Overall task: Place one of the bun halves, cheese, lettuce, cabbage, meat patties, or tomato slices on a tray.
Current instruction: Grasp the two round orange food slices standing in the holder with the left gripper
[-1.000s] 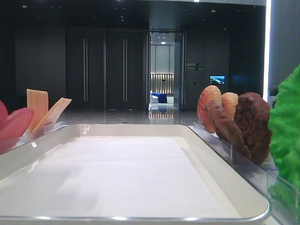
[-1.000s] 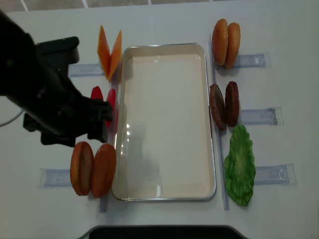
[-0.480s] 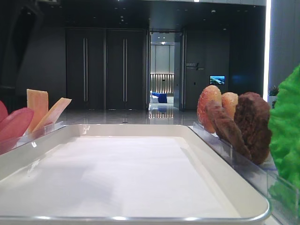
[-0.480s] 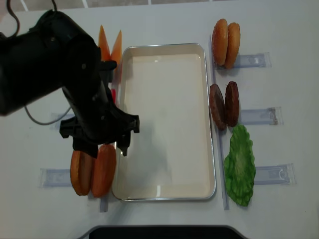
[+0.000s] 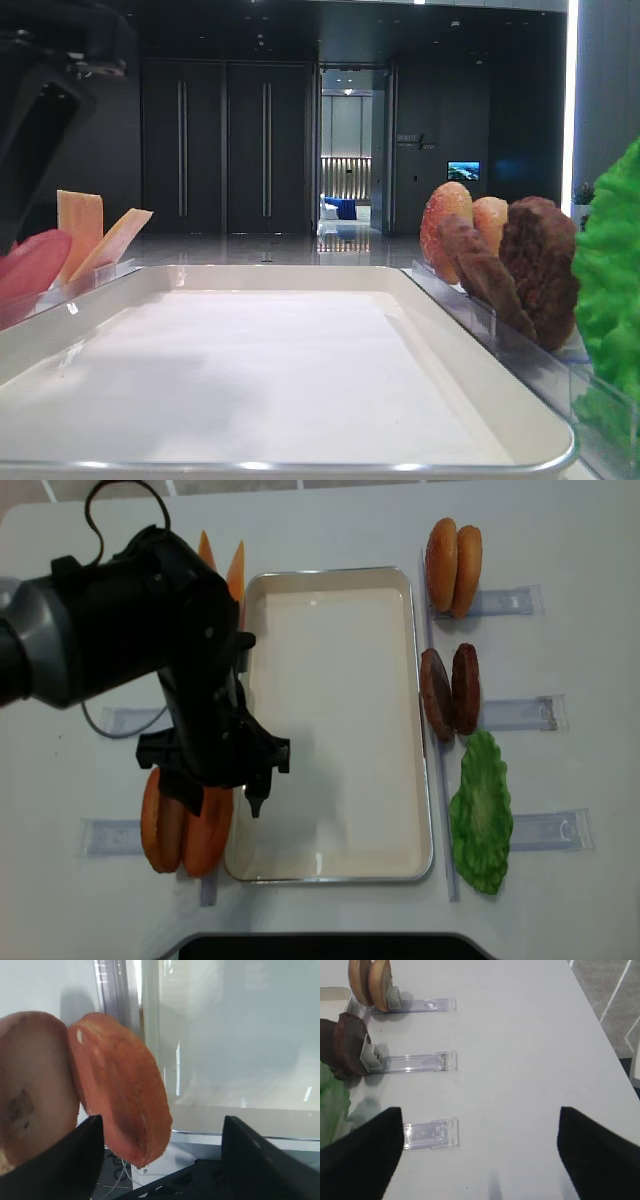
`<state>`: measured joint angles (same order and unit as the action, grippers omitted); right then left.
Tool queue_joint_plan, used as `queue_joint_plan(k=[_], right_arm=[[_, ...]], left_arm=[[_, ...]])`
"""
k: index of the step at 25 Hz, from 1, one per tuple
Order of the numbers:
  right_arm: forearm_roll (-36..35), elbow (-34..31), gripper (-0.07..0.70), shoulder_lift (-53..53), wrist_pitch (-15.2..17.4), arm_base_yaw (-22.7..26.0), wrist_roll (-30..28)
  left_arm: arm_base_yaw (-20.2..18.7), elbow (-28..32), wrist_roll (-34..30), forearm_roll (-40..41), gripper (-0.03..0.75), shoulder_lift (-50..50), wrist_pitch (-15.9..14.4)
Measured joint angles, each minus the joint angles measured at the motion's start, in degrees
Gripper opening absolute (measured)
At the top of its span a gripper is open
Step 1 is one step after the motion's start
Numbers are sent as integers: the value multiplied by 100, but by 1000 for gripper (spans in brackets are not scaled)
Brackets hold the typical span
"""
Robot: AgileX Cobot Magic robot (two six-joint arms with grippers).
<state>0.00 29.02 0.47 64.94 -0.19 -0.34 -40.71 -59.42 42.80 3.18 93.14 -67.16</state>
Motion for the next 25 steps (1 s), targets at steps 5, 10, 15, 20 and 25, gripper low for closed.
queue_joint_plan(k=[5, 10, 15, 20, 25], right_arm=[[0, 0, 591, 0, 0, 0, 0], [0, 0, 591, 0, 0, 0, 0], [0, 0, 591, 0, 0, 0, 0], [0, 0, 591, 0, 0, 0, 0], [0, 0, 591, 0, 0, 0, 0]], left_arm=[[0, 0, -115, 29, 539, 106, -112], [0, -6, -139, 173, 510, 122, -112], [0, -6, -139, 245, 486, 128, -112], [0, 88, -139, 251, 484, 128, -112], [0, 361, -139, 251, 479, 128, -102]])
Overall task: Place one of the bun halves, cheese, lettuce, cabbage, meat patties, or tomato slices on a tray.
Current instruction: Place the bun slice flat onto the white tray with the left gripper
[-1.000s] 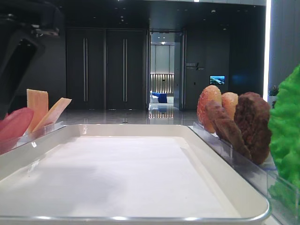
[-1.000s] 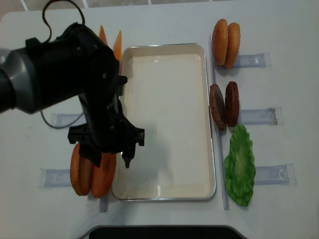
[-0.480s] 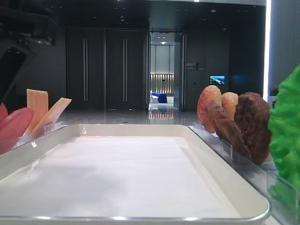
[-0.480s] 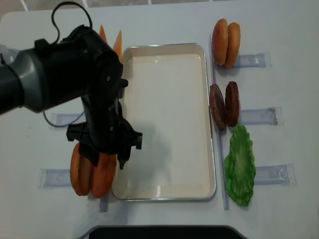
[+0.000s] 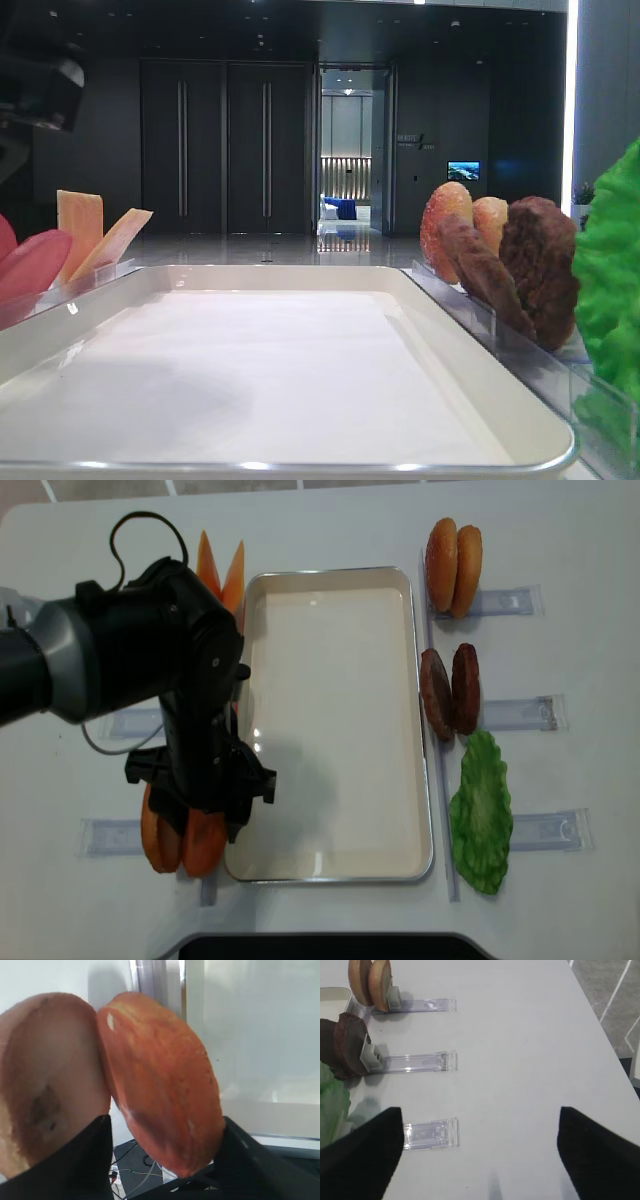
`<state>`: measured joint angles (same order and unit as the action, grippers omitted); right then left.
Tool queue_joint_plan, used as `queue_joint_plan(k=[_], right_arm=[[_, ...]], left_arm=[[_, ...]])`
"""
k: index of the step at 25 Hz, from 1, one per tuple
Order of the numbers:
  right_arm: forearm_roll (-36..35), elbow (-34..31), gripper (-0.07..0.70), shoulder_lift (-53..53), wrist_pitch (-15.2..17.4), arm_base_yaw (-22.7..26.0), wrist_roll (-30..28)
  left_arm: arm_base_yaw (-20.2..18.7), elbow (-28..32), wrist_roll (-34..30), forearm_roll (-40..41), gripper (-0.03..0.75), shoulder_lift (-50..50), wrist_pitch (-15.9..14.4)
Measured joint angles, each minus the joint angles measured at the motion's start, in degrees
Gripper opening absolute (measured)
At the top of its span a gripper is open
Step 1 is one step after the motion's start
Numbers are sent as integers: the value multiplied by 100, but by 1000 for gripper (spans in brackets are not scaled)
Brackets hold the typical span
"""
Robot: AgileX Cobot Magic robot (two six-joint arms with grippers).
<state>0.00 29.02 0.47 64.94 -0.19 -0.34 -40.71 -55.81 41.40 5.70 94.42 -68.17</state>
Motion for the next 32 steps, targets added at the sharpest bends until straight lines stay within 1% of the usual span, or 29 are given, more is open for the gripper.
queue_joint_plan(k=[3, 13, 15, 17, 18, 22, 24, 26, 28, 30, 32], right_arm=[[0, 0, 591, 0, 0, 0, 0], [0, 0, 591, 0, 0, 0, 0], [0, 0, 591, 0, 0, 0, 0], [0, 0, 591, 0, 0, 0, 0], [0, 0, 591, 0, 0, 0, 0], [0, 0, 591, 0, 0, 0, 0], [0, 0, 591, 0, 0, 0, 0], [0, 0, 591, 0, 0, 0, 0], [0, 0, 591, 0, 0, 0, 0], [0, 0, 591, 0, 0, 0, 0], [0, 0, 591, 0, 0, 0, 0]], left_arm=[[0, 0, 0, 28, 454, 0, 13], [-11, 0, -1, 402, 328, 0, 78], [-11, 0, -1, 454, 270, 0, 85], [-11, 0, -46, 481, 170, 0, 102], [-11, 0, -96, 524, 138, 0, 70], [-11, -18, -216, 533, 139, 0, 61], [-11, -135, -258, 521, 139, 0, -2], [-11, -369, -279, 520, 139, -20, -127], [-11, -736, -308, 520, 139, -82, -191], [-11, -1124, -383, 413, 139, -183, -127], [-11, -1498, -406, 335, 139, -317, -127]])
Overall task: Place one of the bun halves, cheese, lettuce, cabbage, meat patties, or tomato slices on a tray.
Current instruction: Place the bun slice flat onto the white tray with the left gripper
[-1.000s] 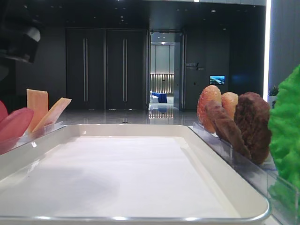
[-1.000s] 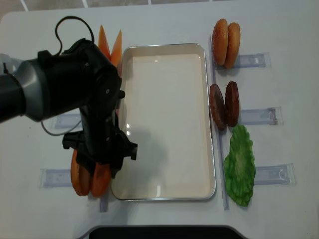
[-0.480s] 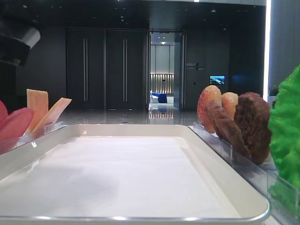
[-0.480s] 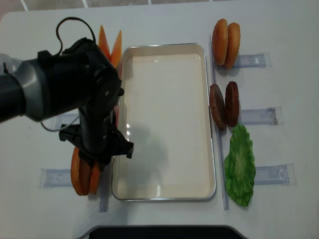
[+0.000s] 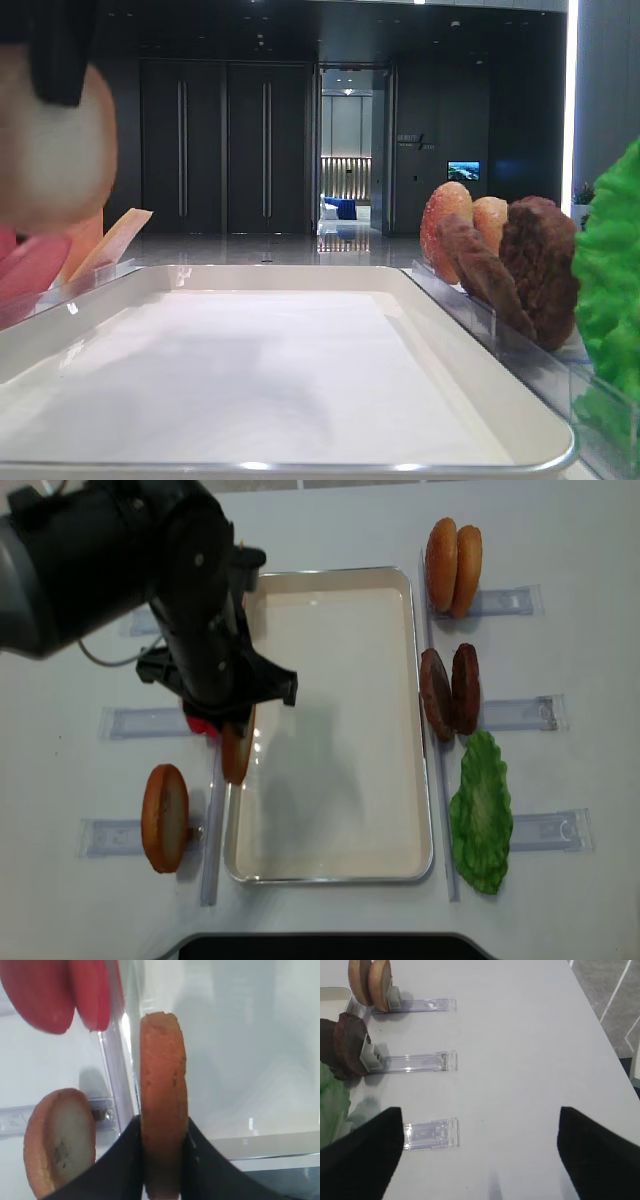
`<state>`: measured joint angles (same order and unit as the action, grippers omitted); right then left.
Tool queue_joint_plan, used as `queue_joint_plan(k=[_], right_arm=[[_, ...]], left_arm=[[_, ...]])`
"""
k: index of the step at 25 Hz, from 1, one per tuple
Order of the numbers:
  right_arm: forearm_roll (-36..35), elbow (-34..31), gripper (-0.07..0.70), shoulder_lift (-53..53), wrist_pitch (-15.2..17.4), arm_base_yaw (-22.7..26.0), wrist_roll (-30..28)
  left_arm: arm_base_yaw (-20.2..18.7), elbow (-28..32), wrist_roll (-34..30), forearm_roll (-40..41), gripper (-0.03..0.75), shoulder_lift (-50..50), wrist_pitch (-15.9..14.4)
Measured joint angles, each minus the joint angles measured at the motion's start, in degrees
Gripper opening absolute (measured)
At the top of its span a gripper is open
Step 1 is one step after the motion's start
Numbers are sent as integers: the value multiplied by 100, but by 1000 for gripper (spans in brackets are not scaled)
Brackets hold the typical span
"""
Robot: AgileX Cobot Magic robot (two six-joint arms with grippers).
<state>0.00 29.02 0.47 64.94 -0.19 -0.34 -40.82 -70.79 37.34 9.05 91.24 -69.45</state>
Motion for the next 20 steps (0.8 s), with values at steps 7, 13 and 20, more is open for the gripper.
queue_joint_plan(k=[7, 13, 20], right_arm=[[0, 0, 591, 0, 0, 0, 0], [0, 0, 591, 0, 0, 0, 0], [0, 0, 591, 0, 0, 0, 0]], left_arm=[[0, -352, -226, -249, 139, -165, 13], [0, -107, -666, -1016, 139, -165, 1150], [0, -64, -787, -983, 138, -165, 1572]])
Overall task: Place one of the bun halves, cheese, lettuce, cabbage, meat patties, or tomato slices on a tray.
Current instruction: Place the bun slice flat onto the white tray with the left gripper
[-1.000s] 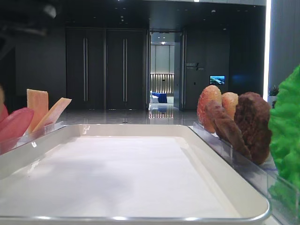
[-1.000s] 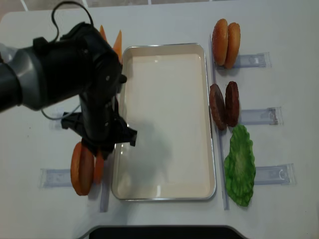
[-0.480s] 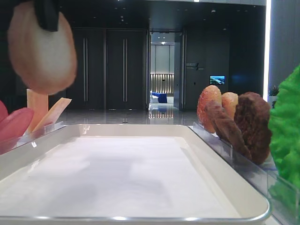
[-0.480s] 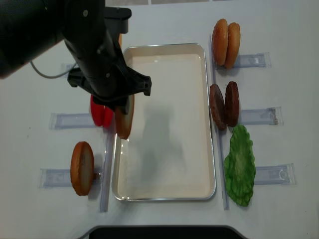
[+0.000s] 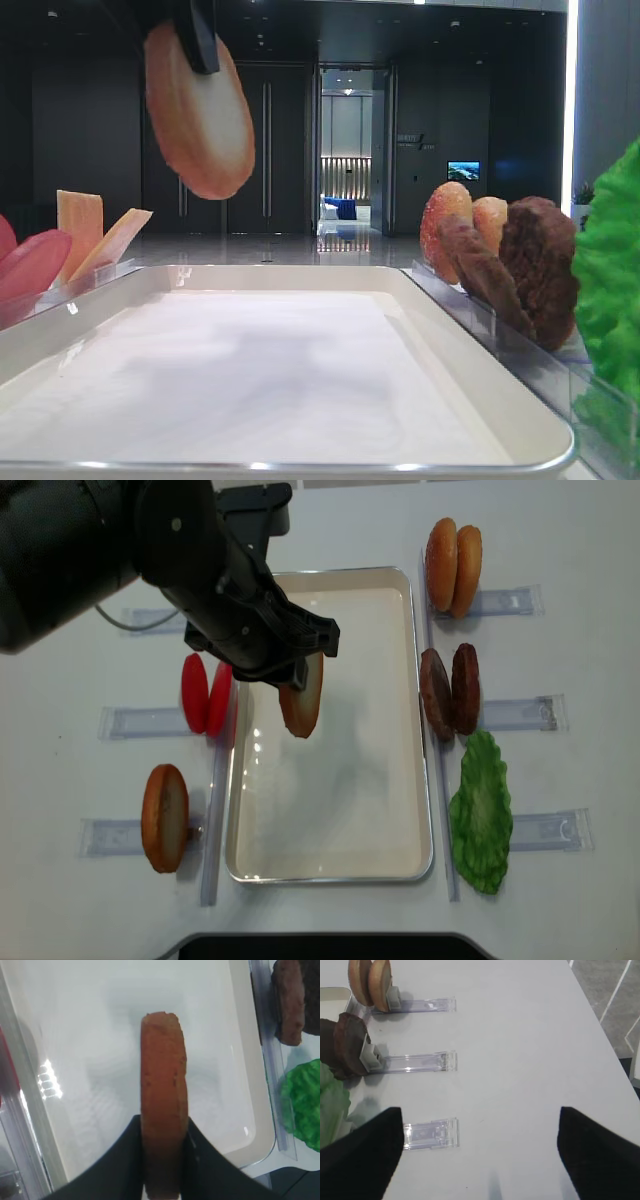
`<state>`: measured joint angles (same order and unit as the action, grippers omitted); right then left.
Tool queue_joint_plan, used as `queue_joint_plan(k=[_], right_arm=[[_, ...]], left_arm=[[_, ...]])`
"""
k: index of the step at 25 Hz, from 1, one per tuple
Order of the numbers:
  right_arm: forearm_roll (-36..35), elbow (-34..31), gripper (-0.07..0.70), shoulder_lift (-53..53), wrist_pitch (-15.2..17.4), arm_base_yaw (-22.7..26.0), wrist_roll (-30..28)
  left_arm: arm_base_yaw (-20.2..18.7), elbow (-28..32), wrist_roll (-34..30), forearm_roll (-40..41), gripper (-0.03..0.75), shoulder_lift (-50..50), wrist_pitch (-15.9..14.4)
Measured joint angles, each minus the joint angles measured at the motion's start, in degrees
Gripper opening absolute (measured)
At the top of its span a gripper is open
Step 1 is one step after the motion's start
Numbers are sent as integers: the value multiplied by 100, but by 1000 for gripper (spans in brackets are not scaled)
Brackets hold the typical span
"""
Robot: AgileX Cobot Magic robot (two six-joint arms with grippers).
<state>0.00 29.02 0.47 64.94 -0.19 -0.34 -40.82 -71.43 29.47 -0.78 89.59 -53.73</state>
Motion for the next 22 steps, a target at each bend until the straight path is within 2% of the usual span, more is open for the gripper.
queue_joint_plan(k=[8, 11, 14, 17, 22], right_arm=[[0, 0, 591, 0, 0, 0, 0], [0, 0, 591, 0, 0, 0, 0], [0, 0, 591, 0, 0, 0, 0], [0, 0, 591, 0, 0, 0, 0], [0, 0, 591, 0, 0, 0, 0]], left_arm=[[0, 454, -11, -115, 138, 150, 952], [0, 517, -11, -185, 138, 375, 1167], [0, 523, -92, -457, 138, 590, 1473], [0, 523, -435, -915, 138, 753, 1788], [0, 536, -659, -1105, 138, 895, 1920]])
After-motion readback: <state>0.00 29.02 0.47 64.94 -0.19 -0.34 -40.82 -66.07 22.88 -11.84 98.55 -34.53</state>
